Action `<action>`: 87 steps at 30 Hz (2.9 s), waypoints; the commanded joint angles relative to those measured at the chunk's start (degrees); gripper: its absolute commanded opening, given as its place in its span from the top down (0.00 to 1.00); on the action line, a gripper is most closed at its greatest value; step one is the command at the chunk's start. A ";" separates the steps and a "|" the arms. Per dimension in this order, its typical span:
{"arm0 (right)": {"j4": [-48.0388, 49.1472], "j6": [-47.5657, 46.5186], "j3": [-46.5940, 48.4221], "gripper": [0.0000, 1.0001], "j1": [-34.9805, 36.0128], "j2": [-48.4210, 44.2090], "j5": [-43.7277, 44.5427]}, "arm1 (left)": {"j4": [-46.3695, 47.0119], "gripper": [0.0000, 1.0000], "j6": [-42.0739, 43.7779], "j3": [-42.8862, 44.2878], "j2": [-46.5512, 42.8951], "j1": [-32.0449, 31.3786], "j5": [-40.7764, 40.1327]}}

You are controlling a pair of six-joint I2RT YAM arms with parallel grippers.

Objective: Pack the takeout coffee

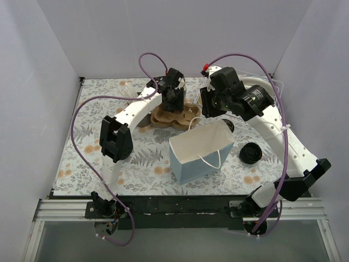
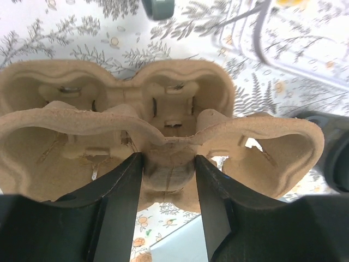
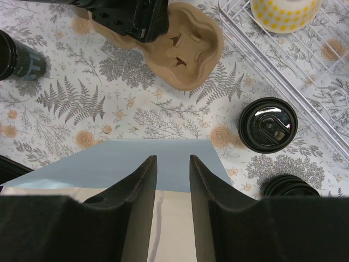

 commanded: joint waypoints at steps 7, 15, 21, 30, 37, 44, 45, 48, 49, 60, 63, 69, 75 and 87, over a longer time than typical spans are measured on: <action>1.44 -0.20 2.50 0.62 0.20 -2.15 -0.11 | -4.84 0.59 -3.91 12.73 -4.19 0.18 1.00; 3.46 1.73 -1.45 0.62 0.20 -8.29 1.38 | -10.74 0.60 -7.68 19.07 -6.12 0.62 1.35; 6.88 2.88 -3.47 0.61 0.20 -14.01 3.93 | -12.23 0.62 -12.52 17.32 -12.17 2.03 6.80; 15.06 4.99 -1.98 0.59 0.11 -11.13 -0.72 | -15.13 0.62 -15.16 16.16 -17.02 2.47 8.91; 20.25 4.55 1.35 0.59 0.03 -6.64 -3.01 | -15.14 0.63 -15.87 14.59 -18.69 2.56 11.46; 22.10 5.43 1.27 0.58 0.03 -5.15 -1.61 | -14.61 0.64 -15.95 12.83 -20.36 2.47 11.90; 22.01 5.43 1.36 0.58 0.11 -5.06 -1.00 | -14.52 0.64 -15.95 12.66 -20.71 2.47 11.99; 21.31 5.43 1.97 0.56 0.03 -4.62 0.41 | -14.43 0.64 -16.04 11.43 -21.15 2.47 11.99; 20.87 5.43 2.15 0.54 0.03 -4.53 0.76 | -14.26 0.64 -16.13 11.16 -21.59 2.38 11.91; 21.57 5.52 -0.22 0.48 0.03 -3.83 0.24 | -13.20 0.66 -17.71 10.46 -22.39 2.47 13.83; 22.01 5.43 -0.75 0.48 0.03 -3.21 -0.11 | -12.41 0.66 -18.15 9.76 -23.00 2.47 14.01; 21.83 6.04 -0.58 0.53 0.03 -2.07 0.24 | -11.62 0.66 -18.50 8.61 -23.70 2.47 14.45; 22.53 5.78 -1.28 0.78 0.03 -2.16 2.35 | -11.00 0.66 -18.77 7.82 -24.32 2.47 15.16; 20.96 2.44 5.37 0.99 -0.59 -3.74 0.59 | -10.73 0.17 -16.92 13.51 -24.15 3.34 17.87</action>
